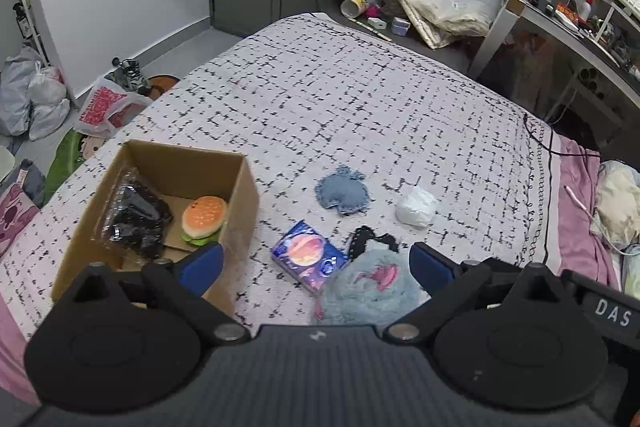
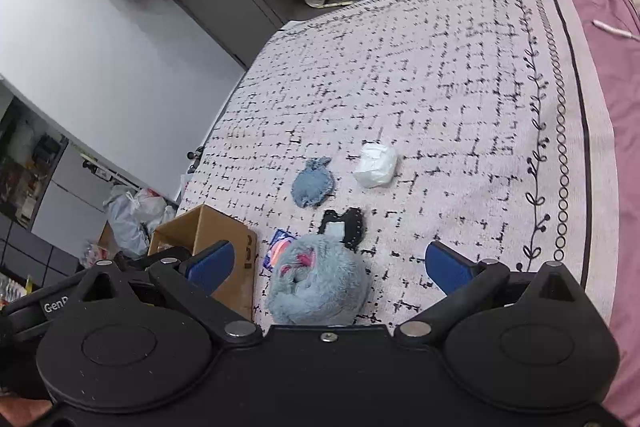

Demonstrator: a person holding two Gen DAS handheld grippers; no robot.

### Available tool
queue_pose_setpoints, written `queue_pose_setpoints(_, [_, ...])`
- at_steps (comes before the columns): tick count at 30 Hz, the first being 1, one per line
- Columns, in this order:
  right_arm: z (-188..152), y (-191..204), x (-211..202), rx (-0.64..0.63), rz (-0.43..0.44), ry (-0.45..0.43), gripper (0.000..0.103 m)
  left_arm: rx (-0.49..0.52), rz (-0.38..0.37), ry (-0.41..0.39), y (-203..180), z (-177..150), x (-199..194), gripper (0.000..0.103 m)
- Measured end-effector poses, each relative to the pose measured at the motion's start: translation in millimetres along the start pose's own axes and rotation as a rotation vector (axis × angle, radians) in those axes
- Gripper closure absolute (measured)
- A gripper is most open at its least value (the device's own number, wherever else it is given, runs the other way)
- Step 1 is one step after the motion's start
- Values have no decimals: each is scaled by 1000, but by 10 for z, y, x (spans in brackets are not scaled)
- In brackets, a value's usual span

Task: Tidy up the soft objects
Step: 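Move both tools to the blue fuzzy plush beside the blue card box, then close both tools on the blue fuzzy plush and lift it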

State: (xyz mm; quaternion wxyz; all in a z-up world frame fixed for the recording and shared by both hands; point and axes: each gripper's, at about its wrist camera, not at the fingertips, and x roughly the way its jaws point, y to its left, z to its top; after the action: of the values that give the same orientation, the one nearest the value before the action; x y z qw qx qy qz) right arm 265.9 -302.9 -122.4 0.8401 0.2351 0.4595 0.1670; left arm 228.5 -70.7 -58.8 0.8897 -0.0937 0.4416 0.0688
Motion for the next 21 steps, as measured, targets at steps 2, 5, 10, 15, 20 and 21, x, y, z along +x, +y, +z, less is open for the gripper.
queue_pose_setpoints(2, [4,-34,17,15,6,3,0,-7,-5,5,-20,-9,36,5])
queue_pose_setpoints(5, [-7,-90,66,41,27,15,0,-14,-21,16,-39,-26,100,13])
queue_pose_setpoints(10, [-13,-220,188,103,21,42,7,-54,-31,62,-28,-39,254,41])
queue_pose_setpoints(15, [-53,-242,311,119,22,74,22,-61,-42,89,-40,-76,399,48])
queue_pose_setpoints(20, [-111,-272,448,168,31,114,44,-90,-78,137,-37,-156,561,60])
queue_pose_setpoints(21, [-119,-286,470,180,28,120,46,-97,-83,148,-32,-170,592,61])
